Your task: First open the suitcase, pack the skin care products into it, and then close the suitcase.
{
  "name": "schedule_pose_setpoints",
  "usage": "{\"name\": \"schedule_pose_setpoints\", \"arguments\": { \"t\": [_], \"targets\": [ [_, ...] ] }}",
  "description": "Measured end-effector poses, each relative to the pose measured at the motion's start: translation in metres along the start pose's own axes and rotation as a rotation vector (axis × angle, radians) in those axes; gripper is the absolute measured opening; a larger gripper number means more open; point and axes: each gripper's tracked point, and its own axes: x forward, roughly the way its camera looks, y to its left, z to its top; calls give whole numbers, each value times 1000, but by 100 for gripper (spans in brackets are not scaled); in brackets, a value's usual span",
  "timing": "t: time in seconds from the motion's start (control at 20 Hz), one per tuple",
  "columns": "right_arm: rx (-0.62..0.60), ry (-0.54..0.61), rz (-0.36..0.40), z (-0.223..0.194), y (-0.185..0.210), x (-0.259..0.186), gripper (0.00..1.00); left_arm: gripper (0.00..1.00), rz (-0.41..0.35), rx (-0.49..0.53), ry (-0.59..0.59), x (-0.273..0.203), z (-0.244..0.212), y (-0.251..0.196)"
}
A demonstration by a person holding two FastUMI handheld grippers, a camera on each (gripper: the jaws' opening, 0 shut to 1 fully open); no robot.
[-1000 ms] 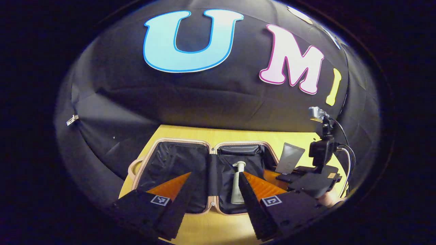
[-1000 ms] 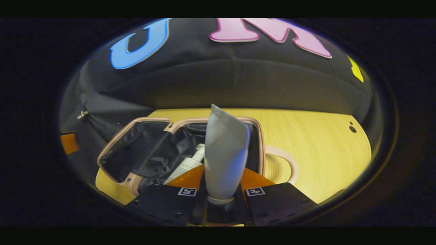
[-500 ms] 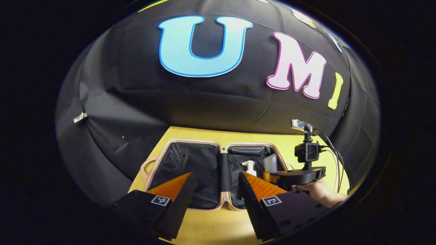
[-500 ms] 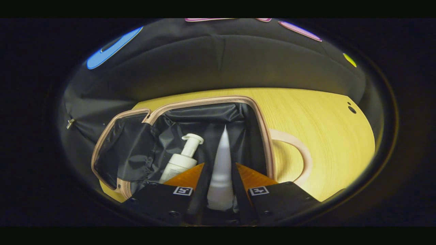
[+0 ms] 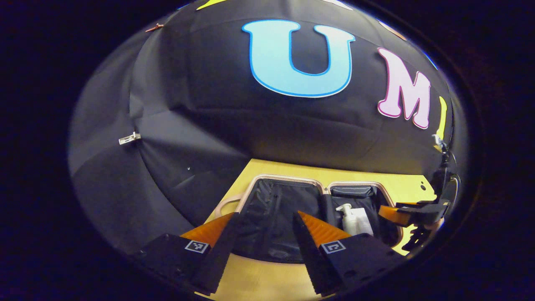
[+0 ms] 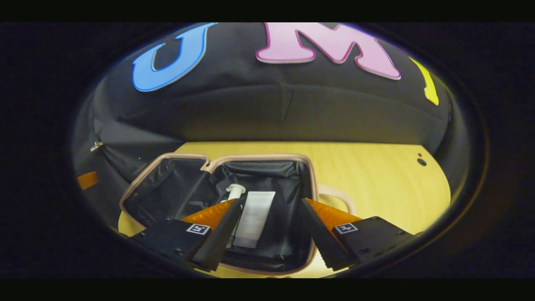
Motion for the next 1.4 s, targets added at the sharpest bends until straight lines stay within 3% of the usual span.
{"name": "schedule_pose_setpoints", "arguments": {
  "t": [0.15, 0.2, 0.25, 0.6, 1.1, 1.2, 1.25, 1.35, 1.4],
  "targets": [
    [-4, -64, 1, 18, -6, -24, 93, 82, 44, -2, 27, 30, -8, 39],
    [-2, -80, 5, 22, -7, -32, 89, 82, 55, -9, 41, 41, -11, 50],
    [-7, -95, 7, 25, -10, -40, 97, 83, 67, -14, 64, 55, -16, 64],
    [-50, -272, -7, 56, -36, -105, 96, 84, 7, 36, 243, 138, -52, 107],
    [-68, -182, -16, 12, -46, -122, 96, 81, -87, 60, 441, 202, -92, 122],
    [-70, -179, -25, 12, -49, -122, 96, 75, -127, 38, 481, 208, -102, 113],
    [-69, -181, -30, 13, -51, -122, 96, 53, -131, 17, 494, 208, -101, 109],
    [-65, -183, -40, 12, -57, -123, 96, 37, -120, -1, 500, 211, -106, 113],
    [-65, -183, -45, 12, -60, -122, 96, 40, -101, 1, 513, 211, -109, 117]
  ]
}}
